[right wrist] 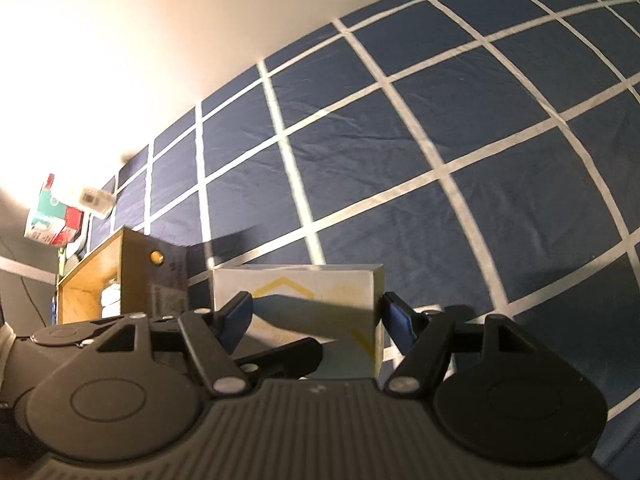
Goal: Organize objects
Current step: 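Carry the small white box with the right gripper over the box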
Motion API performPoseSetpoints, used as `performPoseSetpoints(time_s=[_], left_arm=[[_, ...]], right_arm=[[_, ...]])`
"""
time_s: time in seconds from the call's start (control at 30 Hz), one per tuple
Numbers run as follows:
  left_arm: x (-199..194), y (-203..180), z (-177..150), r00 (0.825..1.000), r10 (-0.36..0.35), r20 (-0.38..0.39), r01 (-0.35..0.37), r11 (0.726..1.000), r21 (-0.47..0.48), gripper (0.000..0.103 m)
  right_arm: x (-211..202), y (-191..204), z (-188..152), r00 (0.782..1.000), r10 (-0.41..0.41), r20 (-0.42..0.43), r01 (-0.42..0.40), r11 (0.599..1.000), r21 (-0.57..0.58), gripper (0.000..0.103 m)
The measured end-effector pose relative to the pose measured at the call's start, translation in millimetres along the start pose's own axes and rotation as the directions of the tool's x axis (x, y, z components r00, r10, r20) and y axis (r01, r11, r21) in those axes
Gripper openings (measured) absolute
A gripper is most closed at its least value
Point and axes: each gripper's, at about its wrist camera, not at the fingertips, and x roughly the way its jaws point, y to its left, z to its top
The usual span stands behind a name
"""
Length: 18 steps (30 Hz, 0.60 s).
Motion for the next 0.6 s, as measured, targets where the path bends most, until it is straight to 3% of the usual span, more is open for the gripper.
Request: performPoseSetpoints(time_s=[0.27, 0.6], left_arm=[[-39.2, 44.5, -28.4, 0.999, 0.006, 0.033, -0.005, 1.000, -0.023, 0.067], [-89.6, 128.0, -57.1, 0.997, 0.031, 0.067, -0.027, 0.997, -0.068, 0.067]], right_arm=[[-1.6, 58.1, -27.8, 1.000, 0.002, 0.011, -0.002, 0.999, -0.042, 0.070], [16.1, 152.0, -53.4, 1.000, 0.026, 0.008, -0.025, 0.995, -0.097, 0.070]])
